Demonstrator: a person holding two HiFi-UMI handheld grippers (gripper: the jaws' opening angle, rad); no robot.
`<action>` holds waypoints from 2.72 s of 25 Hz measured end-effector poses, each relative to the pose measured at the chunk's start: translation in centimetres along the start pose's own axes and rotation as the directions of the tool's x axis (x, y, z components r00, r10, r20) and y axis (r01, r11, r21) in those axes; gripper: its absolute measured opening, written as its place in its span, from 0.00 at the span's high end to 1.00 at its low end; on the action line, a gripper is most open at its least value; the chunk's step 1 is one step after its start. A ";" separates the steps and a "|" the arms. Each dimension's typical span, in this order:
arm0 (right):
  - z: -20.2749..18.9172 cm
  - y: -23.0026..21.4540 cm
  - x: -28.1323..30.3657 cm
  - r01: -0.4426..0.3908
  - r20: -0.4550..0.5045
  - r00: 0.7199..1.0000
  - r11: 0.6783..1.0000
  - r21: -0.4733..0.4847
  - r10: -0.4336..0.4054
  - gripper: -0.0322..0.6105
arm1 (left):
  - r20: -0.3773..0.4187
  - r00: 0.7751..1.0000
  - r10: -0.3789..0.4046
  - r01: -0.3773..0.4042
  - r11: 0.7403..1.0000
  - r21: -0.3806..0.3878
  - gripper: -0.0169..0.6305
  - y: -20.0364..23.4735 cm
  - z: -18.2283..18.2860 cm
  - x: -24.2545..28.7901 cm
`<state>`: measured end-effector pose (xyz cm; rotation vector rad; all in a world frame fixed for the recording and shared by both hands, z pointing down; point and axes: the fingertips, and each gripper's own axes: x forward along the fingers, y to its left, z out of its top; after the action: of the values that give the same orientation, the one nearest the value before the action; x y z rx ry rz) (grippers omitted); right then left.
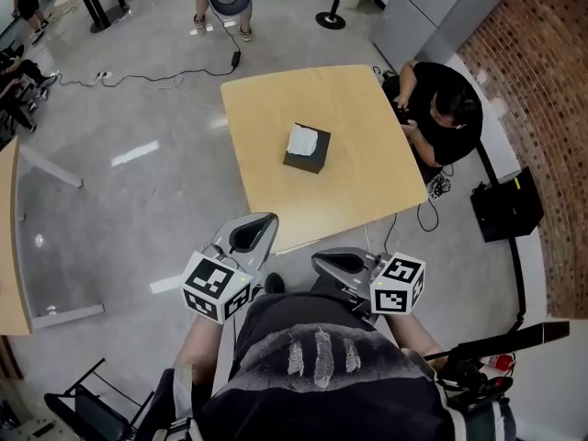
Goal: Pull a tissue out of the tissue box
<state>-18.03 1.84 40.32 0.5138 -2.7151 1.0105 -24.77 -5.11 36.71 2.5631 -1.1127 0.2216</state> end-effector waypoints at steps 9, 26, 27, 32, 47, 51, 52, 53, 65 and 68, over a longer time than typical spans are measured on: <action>0.9 -2.9 2.0 -0.022 0.021 1.000 1.000 0.015 0.022 0.95 | -0.019 0.999 0.035 -0.034 0.999 0.018 0.97 3.0 -0.3 1.6; 5.0 -13.4 -1.3 -0.034 0.062 0.998 0.991 0.133 0.026 0.95 | -0.199 0.955 0.219 -0.224 0.975 -0.001 0.97 8.3 2.1 13.9; 5.4 -14.1 -1.8 -0.040 0.067 0.997 0.990 0.138 0.031 0.95 | -0.216 0.948 0.235 -0.239 0.971 0.006 0.97 8.6 2.1 14.8; 6.2 -18.3 -4.6 -0.092 0.078 0.994 0.983 0.160 0.080 0.95 | -0.295 0.909 0.295 -0.297 0.954 0.039 0.97 8.8 0.7 19.2; 6.9 -24.2 -5.5 -0.132 -0.016 0.991 0.982 0.135 0.136 0.95 | -0.573 0.732 0.369 -0.391 0.916 0.091 0.58 16.3 -6.5 23.0; 6.0 -24.3 -5.4 -0.125 -0.023 0.991 0.982 0.139 0.129 0.95 | -0.598 0.741 0.306 -0.393 0.919 -0.017 0.59 17.2 -8.2 24.7; 5.9 -24.1 -5.3 -0.125 -0.025 0.991 0.981 0.148 0.130 0.95 | -0.604 0.740 0.295 -0.397 0.917 -0.039 0.59 17.5 -8.7 24.8; 5.7 -24.0 -5.2 -0.124 -0.029 0.991 0.980 0.156 0.130 0.95 | -0.612 0.737 0.288 -0.401 0.915 -0.053 0.59 17.9 -9.1 24.7; 6.2 -23.8 -3.2 -0.081 -0.091 0.991 0.986 0.142 0.095 0.95 | -0.654 0.728 0.205 -0.375 0.918 -0.129 0.74 20.3 -11.6 25.3; 6.4 -23.9 -2.6 -0.068 -0.098 0.992 0.987 0.144 0.082 0.95 | -0.645 0.740 0.189 -0.360 0.922 -0.142 0.79 20.3 -11.5 25.5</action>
<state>-6.86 -18.59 48.96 0.3730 -2.6025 1.2197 -22.32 -31.17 59.30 1.8475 -1.1445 0.8700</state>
